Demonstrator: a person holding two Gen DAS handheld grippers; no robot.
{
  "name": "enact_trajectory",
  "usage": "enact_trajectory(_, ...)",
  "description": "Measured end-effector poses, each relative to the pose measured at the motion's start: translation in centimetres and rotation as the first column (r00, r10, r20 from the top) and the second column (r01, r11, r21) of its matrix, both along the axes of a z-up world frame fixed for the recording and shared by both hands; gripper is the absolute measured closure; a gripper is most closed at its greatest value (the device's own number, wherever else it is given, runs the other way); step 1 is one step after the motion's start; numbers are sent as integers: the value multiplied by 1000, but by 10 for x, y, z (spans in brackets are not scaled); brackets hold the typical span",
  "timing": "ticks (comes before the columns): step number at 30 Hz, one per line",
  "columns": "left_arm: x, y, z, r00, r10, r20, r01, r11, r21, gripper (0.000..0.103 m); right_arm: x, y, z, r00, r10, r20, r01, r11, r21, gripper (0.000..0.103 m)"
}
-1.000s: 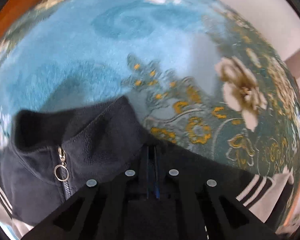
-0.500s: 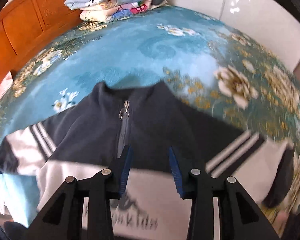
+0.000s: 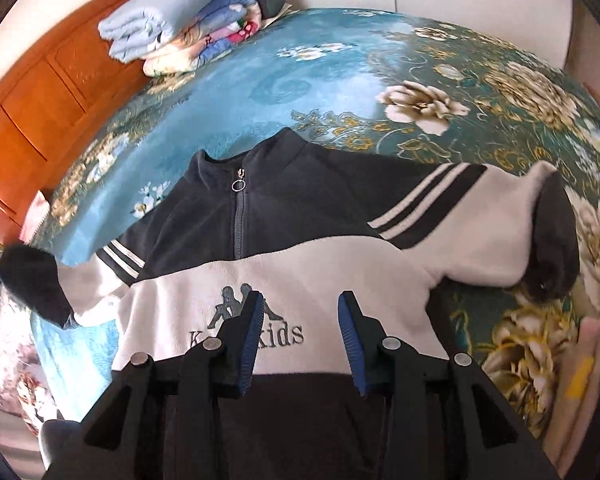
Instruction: Fold clothes
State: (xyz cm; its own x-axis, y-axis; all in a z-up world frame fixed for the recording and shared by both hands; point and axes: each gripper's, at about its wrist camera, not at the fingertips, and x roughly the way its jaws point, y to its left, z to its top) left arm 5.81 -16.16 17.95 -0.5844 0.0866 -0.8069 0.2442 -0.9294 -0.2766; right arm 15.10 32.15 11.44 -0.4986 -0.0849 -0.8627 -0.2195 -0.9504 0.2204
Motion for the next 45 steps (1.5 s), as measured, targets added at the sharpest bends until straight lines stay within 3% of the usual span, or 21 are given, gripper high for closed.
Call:
enact_trajectory(3, -8, 61, 19, 993, -116, -24, 116, 993, -4, 80, 14, 11, 1, 1000, -18, -11, 18, 999, -33, 63)
enact_trajectory(7, -16, 154, 25, 963, -270, -16, 270, 963, -21, 80, 34, 25, -4, 999, -35, -6, 35, 997, -67, 63)
enact_trajectory(13, -14, 290, 7, 875, -481, 52, 483, 872, -75, 80, 61, 47, -12, 998, -63, 12, 63, 994, -93, 63)
enact_trajectory(18, 0, 362, -42, 796, -574, 193, 601, 788, -136, 80, 76, 61, -22, 995, -94, 32, 97, 987, -126, 63)
enact_trajectory(20, 6, 379, -60, 773, -586, 244, 626, 766, -144, 80, 81, 63, -26, 995, -96, 39, 100, 986, -131, 63)
enact_trajectory(24, 13, 388, -82, 755, -583, 300, 636, 763, -117, 79, 87, 68, -36, 993, -100, 61, 108, 983, -147, 63)
enact_trajectory(27, 14, 388, -87, 741, -597, 306, 645, 760, -82, 69, 87, 68, -42, 993, -98, 72, 108, 981, -161, 63)
enact_trajectory(30, 15, 388, -88, 729, -616, 298, 657, 752, -53, 48, 83, 64, -45, 994, -83, 74, 95, 981, -171, 63)
enact_trajectory(34, 18, 379, -88, 706, -640, 303, 680, 732, -41, 47, 77, 57, -50, 995, -65, 81, 80, 979, -188, 63)
enact_trajectory(36, 20, 358, -86, 727, -627, 280, 660, 751, -30, 47, 75, 54, -54, 995, -65, 82, 81, 974, -211, 63)
enact_trajectory(39, 23, 316, -87, 791, -555, 257, 585, 810, -52, 45, 68, 50, -56, 996, -60, 58, 75, 952, -298, 63)
enact_trajectory(42, 26, 258, -98, 874, -400, 278, 430, 901, -54, 45, 49, 46, -64, 998, -45, 42, 58, 909, -413, 63)
enact_trajectory(45, 36, 201, -117, 918, -251, 307, 257, 966, 23, 45, 23, 39, -80, 997, -55, 51, 73, 864, -498, 56)
